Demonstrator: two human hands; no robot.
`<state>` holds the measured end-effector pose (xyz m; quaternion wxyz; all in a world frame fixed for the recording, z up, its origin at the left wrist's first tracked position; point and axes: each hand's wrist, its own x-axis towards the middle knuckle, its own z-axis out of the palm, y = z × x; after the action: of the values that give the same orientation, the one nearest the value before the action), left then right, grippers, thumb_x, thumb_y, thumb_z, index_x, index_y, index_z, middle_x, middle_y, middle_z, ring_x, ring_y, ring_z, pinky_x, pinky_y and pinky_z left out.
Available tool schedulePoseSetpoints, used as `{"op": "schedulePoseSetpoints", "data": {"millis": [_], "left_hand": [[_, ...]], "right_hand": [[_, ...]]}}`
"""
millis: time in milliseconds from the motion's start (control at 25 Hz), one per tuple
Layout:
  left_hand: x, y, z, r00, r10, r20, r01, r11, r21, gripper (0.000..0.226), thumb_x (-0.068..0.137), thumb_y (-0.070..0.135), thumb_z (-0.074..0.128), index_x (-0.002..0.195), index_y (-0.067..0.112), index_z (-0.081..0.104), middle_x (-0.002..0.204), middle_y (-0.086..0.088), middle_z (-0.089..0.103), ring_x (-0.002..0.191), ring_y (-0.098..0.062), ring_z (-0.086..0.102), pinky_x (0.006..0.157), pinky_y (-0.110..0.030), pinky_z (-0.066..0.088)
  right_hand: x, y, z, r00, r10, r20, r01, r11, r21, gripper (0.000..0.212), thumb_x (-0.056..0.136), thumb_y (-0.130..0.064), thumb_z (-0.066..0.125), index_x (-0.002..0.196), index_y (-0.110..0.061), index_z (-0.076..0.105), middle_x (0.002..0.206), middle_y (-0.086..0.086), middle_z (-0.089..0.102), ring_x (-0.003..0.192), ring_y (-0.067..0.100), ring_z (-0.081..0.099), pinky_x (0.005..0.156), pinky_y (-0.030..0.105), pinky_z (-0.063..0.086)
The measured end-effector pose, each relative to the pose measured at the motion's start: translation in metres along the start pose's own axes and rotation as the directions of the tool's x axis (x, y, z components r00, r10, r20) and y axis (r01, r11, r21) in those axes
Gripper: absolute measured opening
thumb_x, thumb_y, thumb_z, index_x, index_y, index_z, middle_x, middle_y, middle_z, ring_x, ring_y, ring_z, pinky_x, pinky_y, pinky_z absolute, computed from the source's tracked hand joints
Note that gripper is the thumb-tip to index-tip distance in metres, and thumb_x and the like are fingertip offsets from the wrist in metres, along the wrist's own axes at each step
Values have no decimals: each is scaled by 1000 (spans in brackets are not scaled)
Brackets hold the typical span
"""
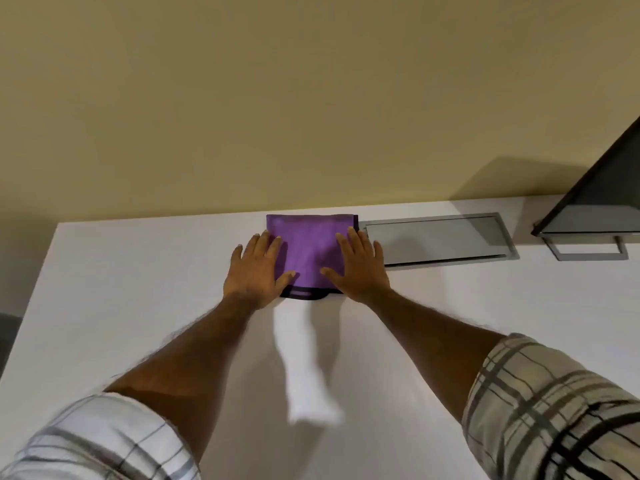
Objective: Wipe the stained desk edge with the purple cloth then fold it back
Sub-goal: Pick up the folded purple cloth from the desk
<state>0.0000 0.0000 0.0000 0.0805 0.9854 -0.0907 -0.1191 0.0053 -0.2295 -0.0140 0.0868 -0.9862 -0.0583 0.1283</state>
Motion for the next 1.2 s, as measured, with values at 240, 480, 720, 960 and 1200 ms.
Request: {"op": "schedulePoseSetpoints", "data": {"millis": [240,480,720,960,1200], "left_hand": [[73,4,9,987,-80,136,100,985,-143,72,91,35,58,152,12,27,162,-13,23,146,-35,29,113,-52,36],[112,-15,12,989,-52,141,75,985,-156,67,91,24,55,152,14,28,164,-10,20,149,-32,21,116,-53,31],[117,-17,13,992,-102,71,109,987,-113,49,86,22,58,132,6,51,128,-20,46,120,-42,48,99,-53,44],[94,-28,9,980,-199,20,172,786,-594,23,79,13,67,97,14,54,99,-6,58,88,-26,57,69,-25,44],[44,-11,-11,955,-294,-47,90,434,-896,56,82,17,74,129,18,44,100,4,62,85,-16,62,81,-31,53]], "right_hand": [[68,22,-2,998,24,54,-24,1000,7,80,94,-56,51,156,-13,22,166,9,15,153,28,11,123,46,12],[106,27,4,997,-12,77,11,1000,9,72,93,-53,55,149,-12,36,157,11,36,146,28,28,122,47,17],[114,21,5,996,-4,91,12,996,-84,57,92,-46,59,136,-10,49,135,15,49,130,35,44,122,51,14],[89,22,-9,996,84,30,-88,903,421,14,77,-10,65,87,-16,56,98,5,58,86,23,55,65,27,38],[46,14,-25,971,188,-149,-43,748,662,14,77,-12,69,87,-18,61,75,-7,59,66,6,50,58,16,35]]}}
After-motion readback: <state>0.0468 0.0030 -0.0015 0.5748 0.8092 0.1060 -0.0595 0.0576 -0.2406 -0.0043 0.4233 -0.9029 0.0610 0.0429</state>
